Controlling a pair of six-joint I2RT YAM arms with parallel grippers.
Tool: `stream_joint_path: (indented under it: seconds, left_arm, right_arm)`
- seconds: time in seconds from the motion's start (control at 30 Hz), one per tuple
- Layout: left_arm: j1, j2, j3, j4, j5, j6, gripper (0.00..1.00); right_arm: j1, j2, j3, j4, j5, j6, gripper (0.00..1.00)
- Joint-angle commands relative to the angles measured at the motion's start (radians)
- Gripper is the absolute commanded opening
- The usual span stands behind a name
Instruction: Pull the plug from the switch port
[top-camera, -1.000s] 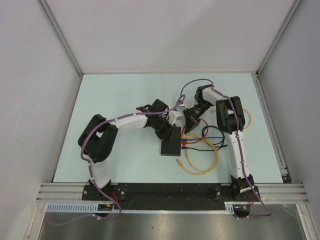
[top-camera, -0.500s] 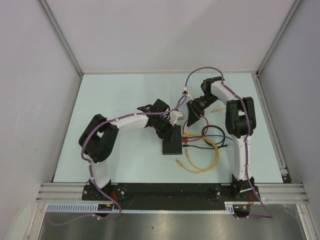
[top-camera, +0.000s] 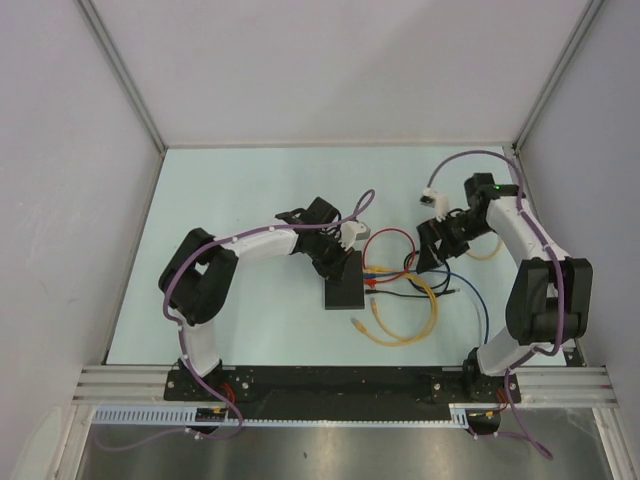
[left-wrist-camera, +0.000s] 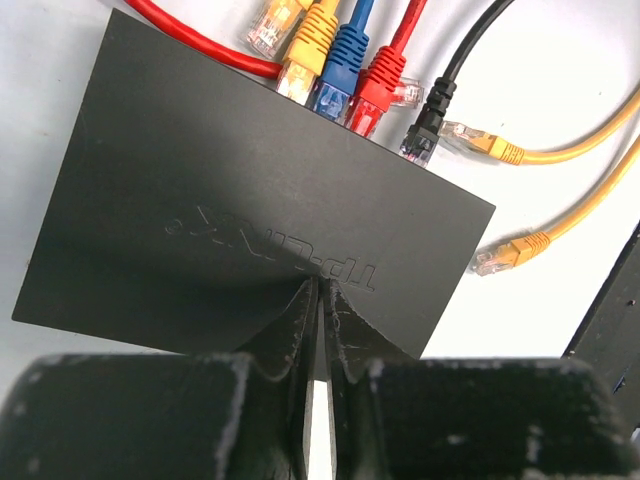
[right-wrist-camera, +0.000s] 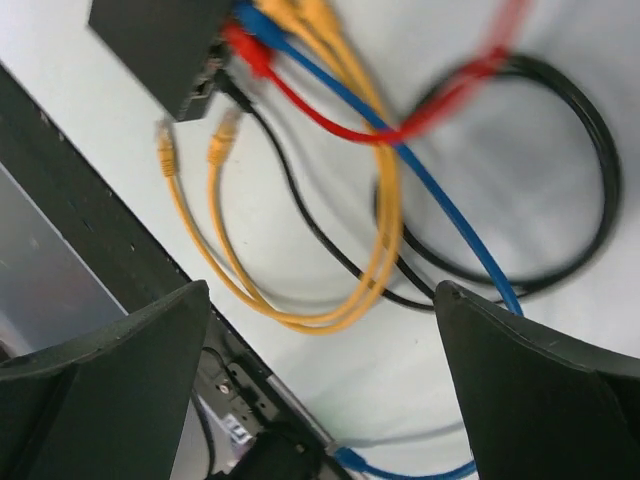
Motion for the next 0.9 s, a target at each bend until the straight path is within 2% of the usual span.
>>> stream_joint_path:
  seconds: [0.0,0.27,0.43,0.47,0.73,0.77,0.87]
  left_arm:
    - [-0.004,-0.002,0.022,0.001,-0.006,0.015,0.11]
    - [-0.006,-0.006,0.010,0.001,-0.022,0.024,0.11]
    - [-0.015,-0.002,0.014,-0.011,-0.032,0.030,0.11]
    - [-0.017,0.000,0.016,-0.014,-0.033,0.029,0.12]
    - [-0.027,0.000,0.010,-0.017,-0.052,0.038,0.12]
    - [-0.026,0.000,0.010,-0.017,-0.053,0.038,0.11]
    - [-0.026,0.009,0.013,-0.019,-0.059,0.039,0.12]
  right_arm:
    - [-0.163,0.050,-0.044,0.002,-0.035,0.080,1.00]
    - [-0.187,0.064,-0.121,-0.029,-0.078,0.090,1.00]
    - [-0.228,0.162,-0.121,-0.041,-0.118,0.078,0.98]
    - [-0.234,0.176,-0.121,-0.041,-0.122,0.075,0.92]
    - [-0.265,0.262,-0.121,-0.033,-0.110,0.089,0.62]
    - [-0.263,0.268,-0.121,-0.032,-0.111,0.086,0.54]
    - [-0.257,0.296,-0.121,-0.041,-0.131,0.069,0.49]
